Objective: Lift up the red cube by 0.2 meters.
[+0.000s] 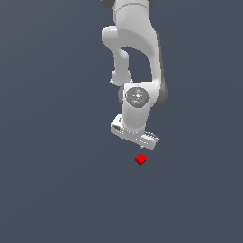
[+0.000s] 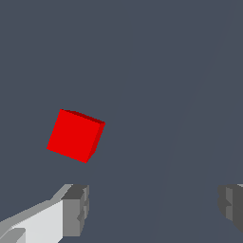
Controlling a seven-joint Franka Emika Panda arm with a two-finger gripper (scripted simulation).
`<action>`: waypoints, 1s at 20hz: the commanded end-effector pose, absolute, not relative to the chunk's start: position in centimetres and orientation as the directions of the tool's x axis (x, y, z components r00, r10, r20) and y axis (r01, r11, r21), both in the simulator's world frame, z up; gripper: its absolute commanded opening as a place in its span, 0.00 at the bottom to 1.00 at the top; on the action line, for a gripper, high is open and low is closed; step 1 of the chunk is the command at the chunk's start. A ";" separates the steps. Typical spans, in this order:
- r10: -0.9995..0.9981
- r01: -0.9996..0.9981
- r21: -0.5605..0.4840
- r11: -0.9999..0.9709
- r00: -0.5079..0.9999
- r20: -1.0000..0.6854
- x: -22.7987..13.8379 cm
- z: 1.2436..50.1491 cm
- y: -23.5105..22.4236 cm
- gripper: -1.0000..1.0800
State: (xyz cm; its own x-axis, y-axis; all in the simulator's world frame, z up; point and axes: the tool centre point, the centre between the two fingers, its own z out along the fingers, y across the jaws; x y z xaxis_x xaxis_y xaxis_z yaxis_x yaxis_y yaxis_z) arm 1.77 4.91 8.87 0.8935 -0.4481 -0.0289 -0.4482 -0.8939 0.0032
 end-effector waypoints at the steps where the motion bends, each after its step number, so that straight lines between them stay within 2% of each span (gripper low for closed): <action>1: -0.498 -0.499 0.003 -0.867 0.867 -0.024 2.5 7.8 5.8 0.96; 10: -0.650 -0.650 0.002 -0.760 0.760 -0.008 5.3 4.1 8.3 0.96; 20: -0.727 -0.727 0.000 -0.687 0.687 0.000 7.3 2.1 9.4 0.96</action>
State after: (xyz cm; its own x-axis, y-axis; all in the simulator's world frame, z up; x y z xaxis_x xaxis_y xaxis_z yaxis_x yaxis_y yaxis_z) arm 7.48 10.67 3.24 0.7060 -0.7082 0.0031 -0.7080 -0.7059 -0.0188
